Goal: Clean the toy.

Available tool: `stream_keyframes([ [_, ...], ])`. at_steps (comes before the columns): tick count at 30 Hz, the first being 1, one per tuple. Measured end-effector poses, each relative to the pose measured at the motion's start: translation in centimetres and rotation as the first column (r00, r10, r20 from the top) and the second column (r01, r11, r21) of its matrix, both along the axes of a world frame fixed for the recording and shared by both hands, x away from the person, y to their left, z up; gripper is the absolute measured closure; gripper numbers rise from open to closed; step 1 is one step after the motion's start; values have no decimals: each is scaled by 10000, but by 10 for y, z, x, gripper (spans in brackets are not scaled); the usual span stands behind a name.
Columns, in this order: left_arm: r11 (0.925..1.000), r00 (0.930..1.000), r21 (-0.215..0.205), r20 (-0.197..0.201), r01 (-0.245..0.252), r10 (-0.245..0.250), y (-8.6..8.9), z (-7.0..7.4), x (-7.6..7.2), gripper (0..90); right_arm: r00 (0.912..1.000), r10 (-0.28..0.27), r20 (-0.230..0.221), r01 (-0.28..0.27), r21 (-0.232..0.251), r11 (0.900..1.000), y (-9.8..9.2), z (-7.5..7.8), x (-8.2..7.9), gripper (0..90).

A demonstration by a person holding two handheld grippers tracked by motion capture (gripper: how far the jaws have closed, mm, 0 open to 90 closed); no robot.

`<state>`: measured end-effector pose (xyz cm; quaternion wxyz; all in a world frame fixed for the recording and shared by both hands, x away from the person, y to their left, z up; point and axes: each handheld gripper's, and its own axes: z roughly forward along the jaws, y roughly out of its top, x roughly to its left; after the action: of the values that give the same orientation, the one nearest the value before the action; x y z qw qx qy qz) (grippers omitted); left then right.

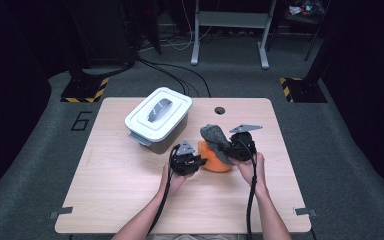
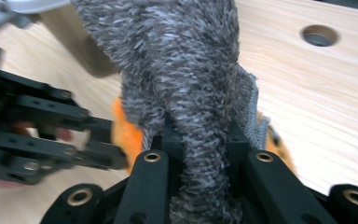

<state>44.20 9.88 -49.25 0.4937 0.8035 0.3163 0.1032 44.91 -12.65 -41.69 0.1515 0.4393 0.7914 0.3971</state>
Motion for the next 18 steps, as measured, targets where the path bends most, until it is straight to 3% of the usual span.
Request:
stream_keyframes([
  [10,10000,10000,36,13,20,-21,0,0,0,769,9970,-769,-27,768,-307,9966,-29,-14,2,764],
  [18,10000,10000,36,-27,77,-77,0,0,0,769,9882,-1490,-360,1476,-395,9883,-48,-29,7,764],
])
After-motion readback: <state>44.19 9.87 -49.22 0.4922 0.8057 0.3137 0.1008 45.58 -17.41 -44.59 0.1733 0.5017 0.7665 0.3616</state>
